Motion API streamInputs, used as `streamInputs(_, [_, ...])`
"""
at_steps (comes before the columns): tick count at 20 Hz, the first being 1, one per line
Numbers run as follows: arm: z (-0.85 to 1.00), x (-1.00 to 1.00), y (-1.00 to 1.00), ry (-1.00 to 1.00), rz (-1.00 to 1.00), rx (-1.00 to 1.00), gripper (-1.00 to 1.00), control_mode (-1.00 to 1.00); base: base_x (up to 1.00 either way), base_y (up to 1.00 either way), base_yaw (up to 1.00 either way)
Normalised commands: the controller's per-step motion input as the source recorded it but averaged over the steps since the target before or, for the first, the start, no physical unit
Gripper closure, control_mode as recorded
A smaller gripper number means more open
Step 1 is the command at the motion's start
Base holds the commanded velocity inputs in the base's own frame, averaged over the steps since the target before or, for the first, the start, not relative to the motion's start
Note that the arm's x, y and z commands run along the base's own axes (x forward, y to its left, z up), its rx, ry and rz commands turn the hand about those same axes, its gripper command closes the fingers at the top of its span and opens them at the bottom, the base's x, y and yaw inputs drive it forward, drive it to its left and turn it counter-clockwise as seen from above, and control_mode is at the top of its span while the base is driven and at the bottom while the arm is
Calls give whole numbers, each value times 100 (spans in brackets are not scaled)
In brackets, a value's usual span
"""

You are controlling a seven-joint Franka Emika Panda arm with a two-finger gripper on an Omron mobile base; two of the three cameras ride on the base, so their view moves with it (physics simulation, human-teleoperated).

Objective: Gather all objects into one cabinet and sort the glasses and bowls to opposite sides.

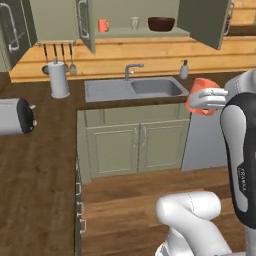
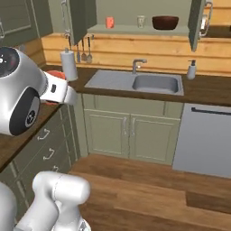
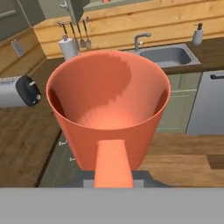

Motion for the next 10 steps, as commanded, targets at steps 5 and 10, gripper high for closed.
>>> streamInputs(5, [0,0,0,0,0,0,100,100,97,0,-11])
streamInputs(10, [0,0,0,0,0,0,100,100,100,7,-6])
